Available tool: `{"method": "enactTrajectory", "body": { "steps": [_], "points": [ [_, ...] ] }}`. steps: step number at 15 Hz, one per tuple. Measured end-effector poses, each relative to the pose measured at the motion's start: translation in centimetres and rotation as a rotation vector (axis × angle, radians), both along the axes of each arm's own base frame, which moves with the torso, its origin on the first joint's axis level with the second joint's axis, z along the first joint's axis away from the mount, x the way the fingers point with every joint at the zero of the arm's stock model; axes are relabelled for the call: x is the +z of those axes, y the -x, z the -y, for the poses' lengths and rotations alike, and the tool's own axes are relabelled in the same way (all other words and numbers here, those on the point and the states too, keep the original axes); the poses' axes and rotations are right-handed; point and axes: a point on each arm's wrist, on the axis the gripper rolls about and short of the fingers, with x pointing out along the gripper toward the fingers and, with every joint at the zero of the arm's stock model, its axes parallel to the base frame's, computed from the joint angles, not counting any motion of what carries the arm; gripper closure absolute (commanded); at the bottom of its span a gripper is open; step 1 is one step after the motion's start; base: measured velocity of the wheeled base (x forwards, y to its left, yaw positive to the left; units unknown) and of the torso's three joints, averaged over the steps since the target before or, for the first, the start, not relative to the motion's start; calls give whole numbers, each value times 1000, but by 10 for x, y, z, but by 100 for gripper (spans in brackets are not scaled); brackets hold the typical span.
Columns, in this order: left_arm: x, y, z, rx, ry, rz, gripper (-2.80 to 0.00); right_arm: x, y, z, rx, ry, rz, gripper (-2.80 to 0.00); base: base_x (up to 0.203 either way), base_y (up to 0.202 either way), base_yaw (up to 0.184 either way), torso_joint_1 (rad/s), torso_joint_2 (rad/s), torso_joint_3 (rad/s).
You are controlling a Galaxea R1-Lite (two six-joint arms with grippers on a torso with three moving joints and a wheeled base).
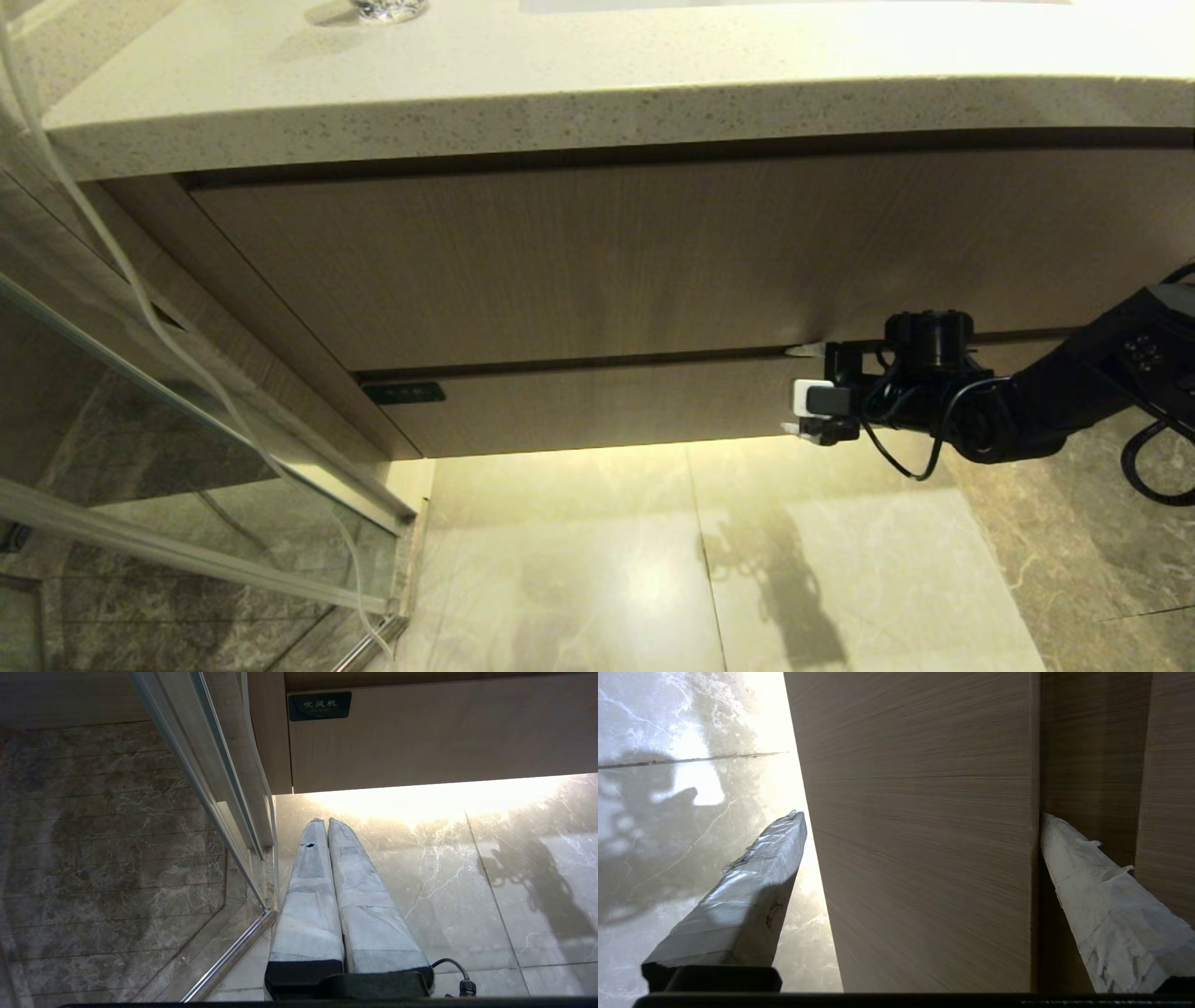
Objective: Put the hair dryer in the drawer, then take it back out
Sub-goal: Pull open the drawer
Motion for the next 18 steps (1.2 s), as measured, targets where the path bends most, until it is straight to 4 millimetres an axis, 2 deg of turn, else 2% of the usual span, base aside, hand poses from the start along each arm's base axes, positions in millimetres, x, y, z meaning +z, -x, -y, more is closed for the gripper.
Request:
{"method": "enactTrajectory", "body": {
  "steps": [8, 18],
  "points": [
    [0, 0, 0, 0, 0, 0, 0, -9, -4, 0, -9, -1, -24, -280, 0, 0, 0, 0, 0, 0],
    [0, 0, 0, 0, 0, 0, 0, -14, 7, 1, -51, 26, -170, -280, 0, 0, 0, 0, 0, 0]
  ]
}}
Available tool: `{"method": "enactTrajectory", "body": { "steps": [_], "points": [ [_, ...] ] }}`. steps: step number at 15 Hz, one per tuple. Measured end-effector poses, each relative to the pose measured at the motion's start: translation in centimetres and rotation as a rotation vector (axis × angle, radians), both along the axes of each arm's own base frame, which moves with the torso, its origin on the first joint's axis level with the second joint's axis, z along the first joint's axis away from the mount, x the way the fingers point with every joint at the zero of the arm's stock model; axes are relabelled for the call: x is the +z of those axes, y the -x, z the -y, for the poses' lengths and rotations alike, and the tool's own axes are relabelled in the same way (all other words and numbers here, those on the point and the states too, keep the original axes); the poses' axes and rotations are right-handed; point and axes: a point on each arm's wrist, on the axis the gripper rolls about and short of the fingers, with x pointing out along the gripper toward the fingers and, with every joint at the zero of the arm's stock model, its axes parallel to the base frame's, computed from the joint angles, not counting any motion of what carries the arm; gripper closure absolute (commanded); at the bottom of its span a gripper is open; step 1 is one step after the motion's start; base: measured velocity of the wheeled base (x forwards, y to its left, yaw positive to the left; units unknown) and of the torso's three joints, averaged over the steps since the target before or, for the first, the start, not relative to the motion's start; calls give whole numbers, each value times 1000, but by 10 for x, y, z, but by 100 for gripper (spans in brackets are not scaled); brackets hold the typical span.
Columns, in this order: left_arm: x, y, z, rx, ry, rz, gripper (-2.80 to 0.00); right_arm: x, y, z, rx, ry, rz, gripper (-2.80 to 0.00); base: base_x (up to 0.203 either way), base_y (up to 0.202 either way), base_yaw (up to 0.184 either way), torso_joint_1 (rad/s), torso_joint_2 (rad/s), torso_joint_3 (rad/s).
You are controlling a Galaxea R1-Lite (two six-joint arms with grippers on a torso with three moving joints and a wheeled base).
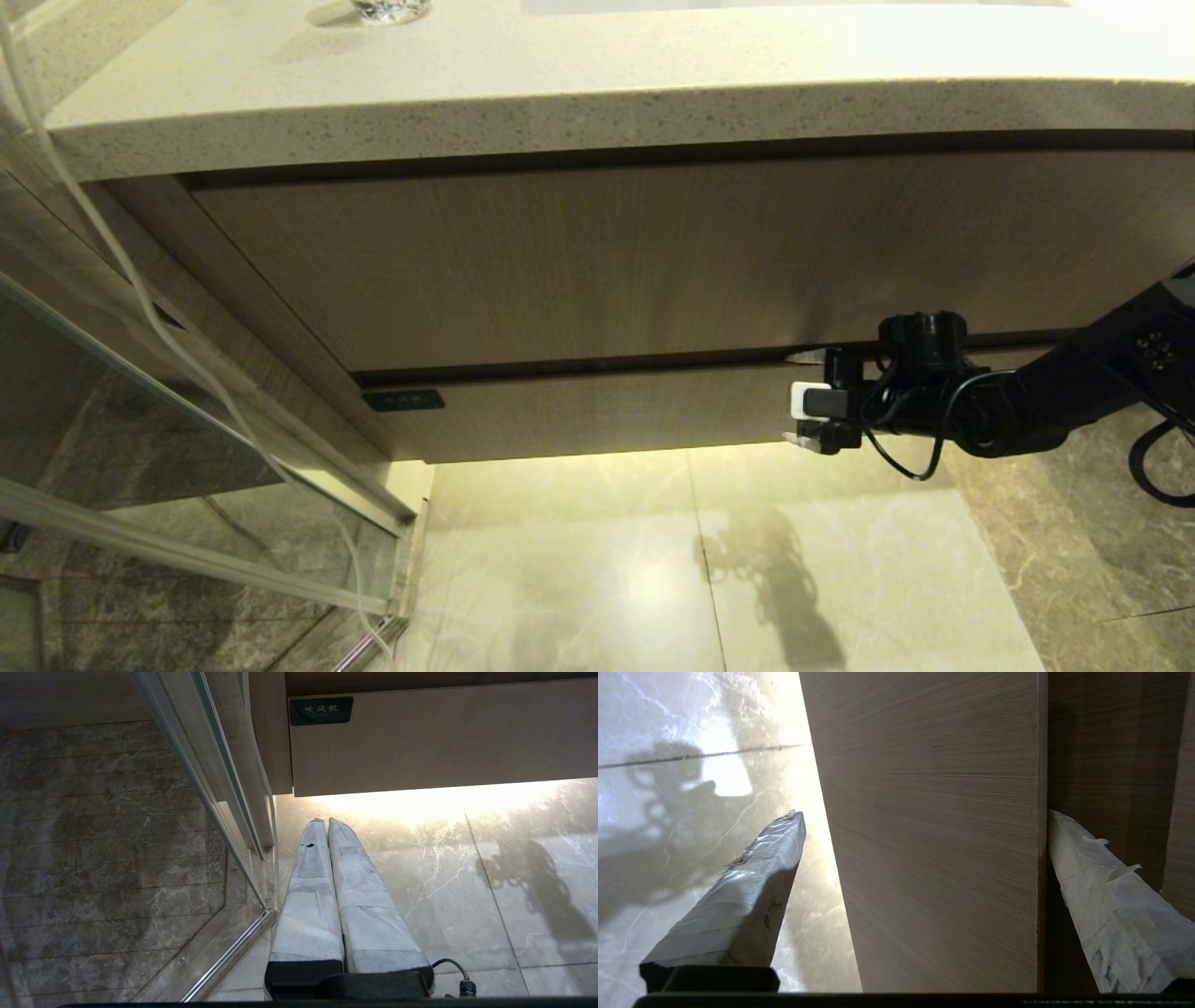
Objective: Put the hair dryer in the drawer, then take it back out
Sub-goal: Pull open the drawer
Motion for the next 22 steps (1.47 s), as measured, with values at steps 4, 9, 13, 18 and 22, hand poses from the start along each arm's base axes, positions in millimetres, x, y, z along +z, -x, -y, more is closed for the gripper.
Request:
{"method": "enactTrajectory", "body": {
  "steps": [4, 9, 13, 18, 22],
  "points": [
    [0, 0, 0, 1, 0, 0, 0, 4, 4, 1, 0, 14, -13, -280, 0, 0, 0, 0, 0, 0],
    [0, 0, 0, 1, 0, 0, 0, 8, 13, 2, -13, 26, -48, -280, 0, 0, 0, 0, 0, 0],
    [0, 0, 0, 0, 0, 0, 0, 12, 23, 3, -33, 44, -90, -280, 0, 0, 0, 0, 0, 0],
    [0, 0, 0, 1, 0, 0, 0, 23, 41, 5, -53, 60, -103, -280, 0, 0, 0, 0, 0, 0],
    [0, 0, 0, 0, 0, 0, 0, 65, 70, 8, -59, 70, -109, -280, 0, 0, 0, 0, 0, 0]
  ]
}}
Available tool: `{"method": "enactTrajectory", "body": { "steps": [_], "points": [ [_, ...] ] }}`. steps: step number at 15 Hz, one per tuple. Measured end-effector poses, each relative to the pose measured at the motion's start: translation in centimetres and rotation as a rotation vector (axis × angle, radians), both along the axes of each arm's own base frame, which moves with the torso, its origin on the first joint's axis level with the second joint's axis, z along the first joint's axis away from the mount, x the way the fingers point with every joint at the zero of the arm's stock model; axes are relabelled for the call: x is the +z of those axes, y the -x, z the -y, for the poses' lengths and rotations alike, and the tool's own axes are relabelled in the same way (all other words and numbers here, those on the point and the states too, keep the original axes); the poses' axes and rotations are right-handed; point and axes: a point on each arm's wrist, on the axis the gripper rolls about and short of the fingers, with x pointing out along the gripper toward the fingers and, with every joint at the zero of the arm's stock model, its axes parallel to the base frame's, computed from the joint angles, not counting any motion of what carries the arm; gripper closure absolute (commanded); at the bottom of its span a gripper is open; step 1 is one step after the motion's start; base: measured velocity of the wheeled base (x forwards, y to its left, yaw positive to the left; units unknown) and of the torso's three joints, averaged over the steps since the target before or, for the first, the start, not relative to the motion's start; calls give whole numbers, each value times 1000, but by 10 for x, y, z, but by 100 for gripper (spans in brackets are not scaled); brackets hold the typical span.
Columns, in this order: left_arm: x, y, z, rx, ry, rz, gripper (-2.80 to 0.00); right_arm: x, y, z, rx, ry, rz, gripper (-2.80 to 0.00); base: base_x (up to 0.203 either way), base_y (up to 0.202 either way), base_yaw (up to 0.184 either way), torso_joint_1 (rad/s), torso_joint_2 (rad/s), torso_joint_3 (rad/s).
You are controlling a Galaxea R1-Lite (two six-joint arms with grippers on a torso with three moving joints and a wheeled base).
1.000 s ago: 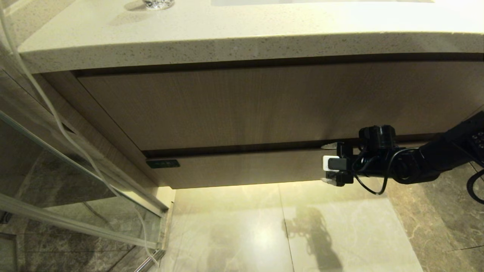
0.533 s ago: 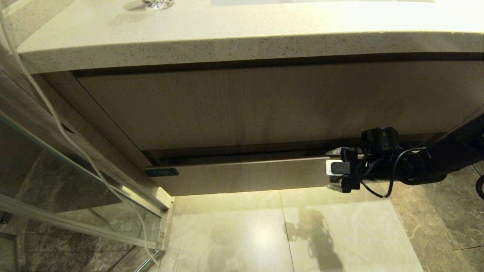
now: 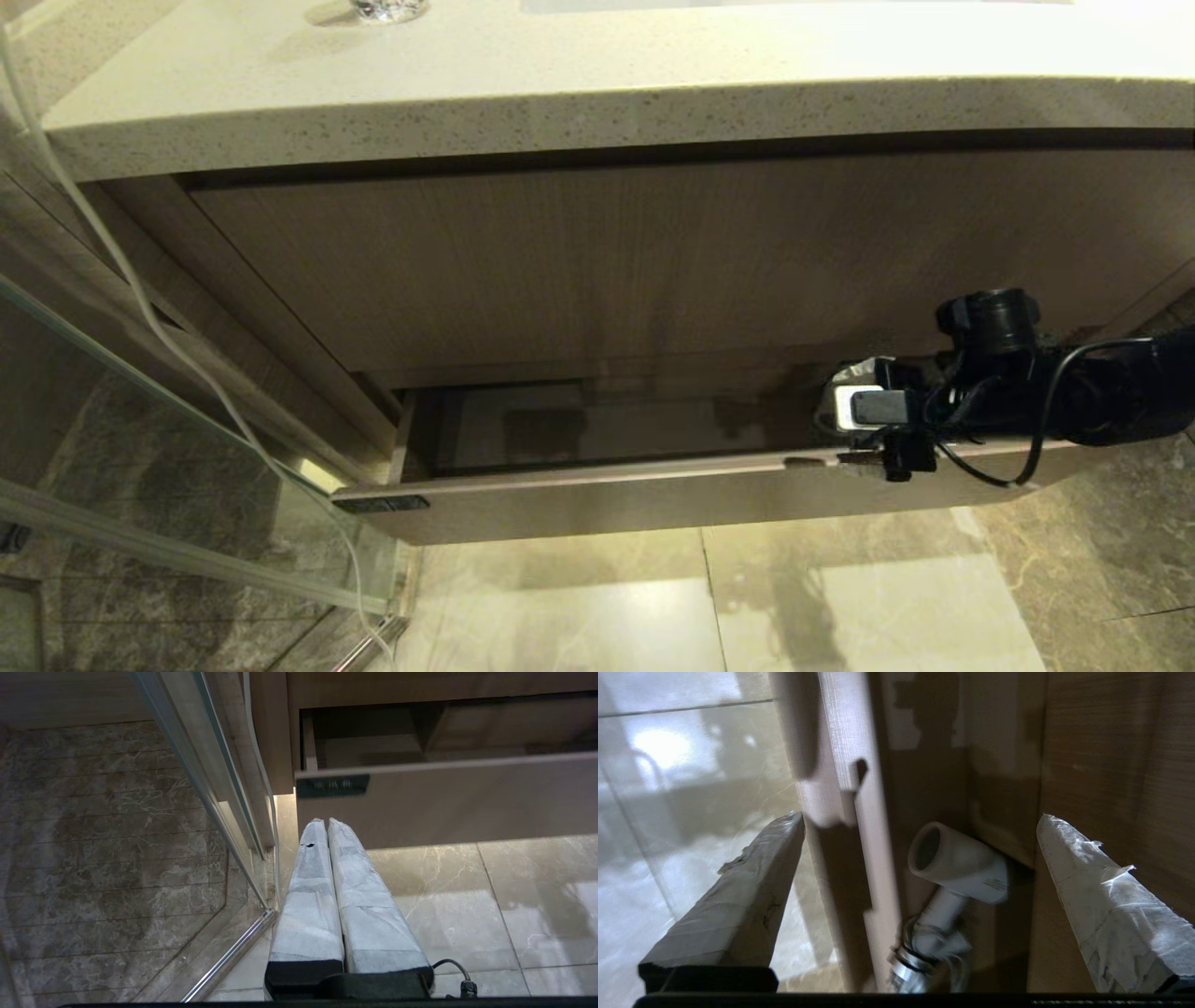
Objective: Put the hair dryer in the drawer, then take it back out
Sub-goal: Pull open the drawer
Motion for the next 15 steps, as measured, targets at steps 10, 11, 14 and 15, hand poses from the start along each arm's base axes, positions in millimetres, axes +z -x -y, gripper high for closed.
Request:
{"method": "enactTrajectory", "body": {
  "steps": [10, 11, 14, 15],
  "points": [
    [0, 0, 0, 0, 0, 0, 0, 102, 204, 20, -78, 39, 109, -280, 0, 0, 0, 0, 0, 0],
    [0, 0, 0, 0, 0, 0, 0, 103, 219, 22, -110, 46, 131, -280, 0, 0, 0, 0, 0, 0],
    [0, 0, 0, 0, 0, 0, 0, 110, 252, 29, -295, 46, 221, -280, 0, 0, 0, 0, 0, 0],
    [0, 0, 0, 0, 0, 0, 0, 113, 260, 31, -369, 47, 250, -280, 0, 0, 0, 0, 0, 0]
  ]
}}
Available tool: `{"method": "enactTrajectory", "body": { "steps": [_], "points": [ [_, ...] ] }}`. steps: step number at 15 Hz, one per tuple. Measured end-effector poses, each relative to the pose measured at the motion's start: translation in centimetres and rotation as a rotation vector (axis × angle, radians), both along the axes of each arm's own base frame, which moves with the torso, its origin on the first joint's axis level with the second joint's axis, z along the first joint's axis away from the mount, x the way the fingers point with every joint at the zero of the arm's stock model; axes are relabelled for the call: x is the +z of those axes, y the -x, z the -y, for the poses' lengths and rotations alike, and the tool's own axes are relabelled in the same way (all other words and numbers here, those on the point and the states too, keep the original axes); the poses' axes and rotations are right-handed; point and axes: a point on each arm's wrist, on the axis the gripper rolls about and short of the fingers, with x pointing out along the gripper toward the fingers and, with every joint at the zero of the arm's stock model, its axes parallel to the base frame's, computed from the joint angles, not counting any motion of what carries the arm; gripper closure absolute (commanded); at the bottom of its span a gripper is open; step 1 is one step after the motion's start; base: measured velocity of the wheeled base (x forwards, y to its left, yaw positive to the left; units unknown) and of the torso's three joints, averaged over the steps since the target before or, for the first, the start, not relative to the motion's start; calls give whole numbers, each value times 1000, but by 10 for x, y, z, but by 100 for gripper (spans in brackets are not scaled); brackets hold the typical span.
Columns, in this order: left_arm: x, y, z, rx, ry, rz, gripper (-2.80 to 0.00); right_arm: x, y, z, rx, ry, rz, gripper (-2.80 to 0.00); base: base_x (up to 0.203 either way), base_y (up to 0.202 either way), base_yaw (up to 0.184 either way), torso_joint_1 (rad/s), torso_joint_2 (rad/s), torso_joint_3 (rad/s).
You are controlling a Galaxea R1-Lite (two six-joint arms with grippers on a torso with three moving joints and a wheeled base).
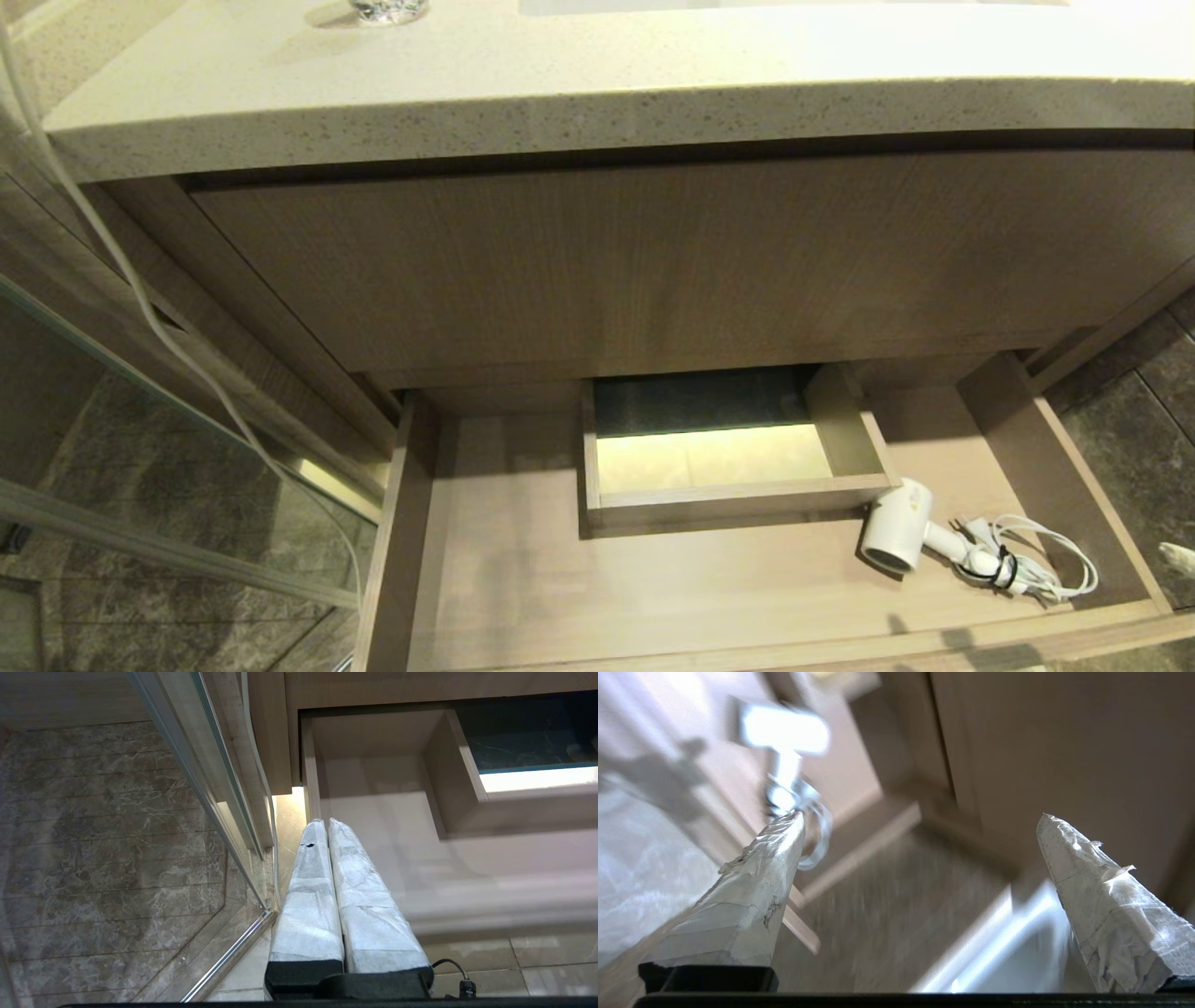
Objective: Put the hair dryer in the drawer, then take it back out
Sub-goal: Pull open the drawer, then take the hairdryer out
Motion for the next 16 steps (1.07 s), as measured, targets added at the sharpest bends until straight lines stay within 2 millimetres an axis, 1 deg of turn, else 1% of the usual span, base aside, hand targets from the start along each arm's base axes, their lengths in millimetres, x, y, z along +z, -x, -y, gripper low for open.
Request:
{"method": "enactTrajectory", "body": {
  "steps": [3, 6, 7, 9, 11, 13, 16],
  "points": [
    [0, 0, 0, 0, 0, 0, 0, 4, 18, 5, -192, -10, 77, -280, 0, 0, 0, 0, 0, 0],
    [0, 0, 0, -1, 0, 1, 0, 8, 26, 9, -256, -11, 123, -280, 0, 0, 0, 0, 0, 0],
    [0, 0, 0, 0, 0, 1, 0, 9, 25, 10, -279, -10, 124, 0, 0, 0, 0, 0, 0, 0],
    [0, 0, 0, 0, 0, 1, 0, 10, 20, 14, -330, -10, 114, 0, 0, 0, 0, 0, 0, 0],
    [0, 0, 0, -1, 0, 0, 0, 8, 6, 19, -386, -26, 79, 0, 0, 0, 0, 0, 0, 0],
    [0, 0, 0, -1, 0, 1, 0, 4, -15, 24, -434, -56, 36, 0, 0, 0, 0, 0, 0, 0],
    [0, 0, 0, 0, 0, 0, 0, 1, -59, 32, -525, -103, 11, 0, 0, 0, 0, 0, 0, 0]
  ]
}}
